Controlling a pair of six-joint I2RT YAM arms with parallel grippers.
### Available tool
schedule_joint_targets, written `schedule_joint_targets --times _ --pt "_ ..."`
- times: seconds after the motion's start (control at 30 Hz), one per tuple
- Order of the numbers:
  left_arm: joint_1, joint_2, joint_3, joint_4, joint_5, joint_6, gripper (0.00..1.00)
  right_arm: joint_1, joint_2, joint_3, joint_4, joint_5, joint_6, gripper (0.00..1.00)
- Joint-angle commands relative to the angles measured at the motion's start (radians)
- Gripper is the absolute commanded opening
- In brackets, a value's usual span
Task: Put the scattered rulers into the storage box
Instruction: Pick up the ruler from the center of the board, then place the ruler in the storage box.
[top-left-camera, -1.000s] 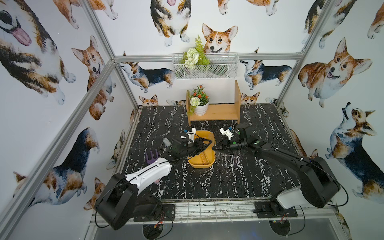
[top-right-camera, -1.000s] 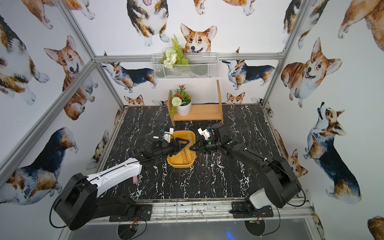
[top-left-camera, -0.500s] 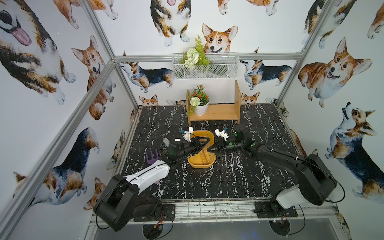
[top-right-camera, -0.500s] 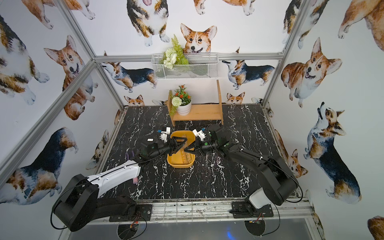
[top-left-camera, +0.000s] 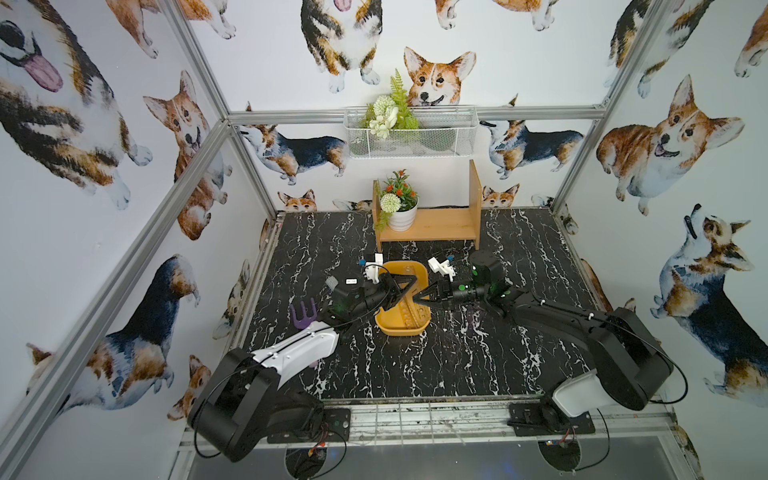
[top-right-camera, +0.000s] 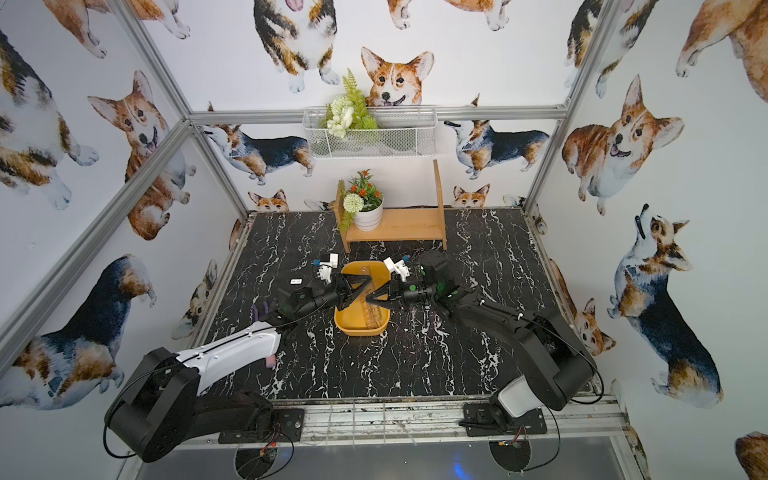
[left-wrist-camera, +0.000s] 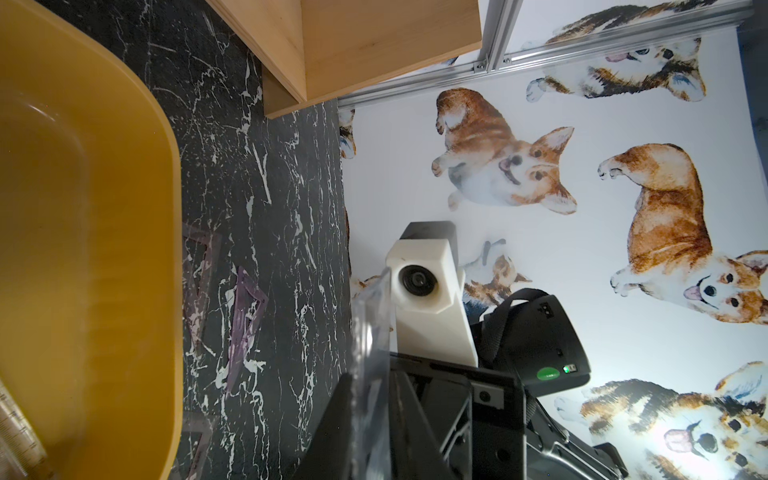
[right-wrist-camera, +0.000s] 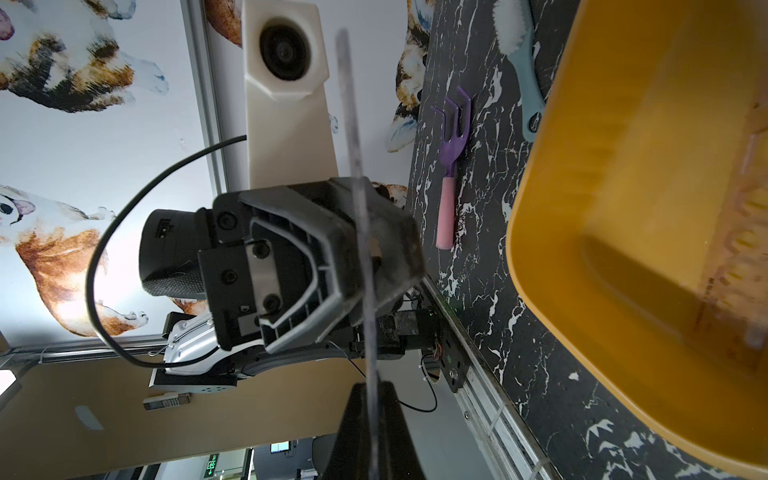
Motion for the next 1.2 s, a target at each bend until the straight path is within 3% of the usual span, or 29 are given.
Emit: schedule_joint_targets --times 0.0,0.03,0.2,0.3,0.6,1.17 --pt "0.000 0.001 -0.002 0.047 0.008 -0.002 0.05 0.000 -0.014 0.000 -0.004 -0.009 -0.035 0.19" --pt "0.001 0.000 -0.002 0.043 0.007 -0.004 0.00 -0.001 -0.017 0.006 -0.035 -0.002 -0.058 0.24" --pt "0.004 -0.002 0.005 0.005 0.001 0.010 0.00 -0.006 -0.037 0.050 -0.226 0.052 -0.190 0.47" --pt "0.006 -0.003 0.016 -0.024 0.002 0.029 0.00 -0.010 -0.048 0.090 -0.373 0.108 -0.288 0.53" --pt "0.018 -0.017 0.067 -0.180 -0.012 0.125 0.00 -0.011 -0.045 0.206 -0.721 0.319 -0.509 0.54" --pt "0.026 0.048 0.250 -0.519 -0.116 0.355 0.00 -0.010 -0.041 0.297 -1.008 0.636 -0.671 0.51"
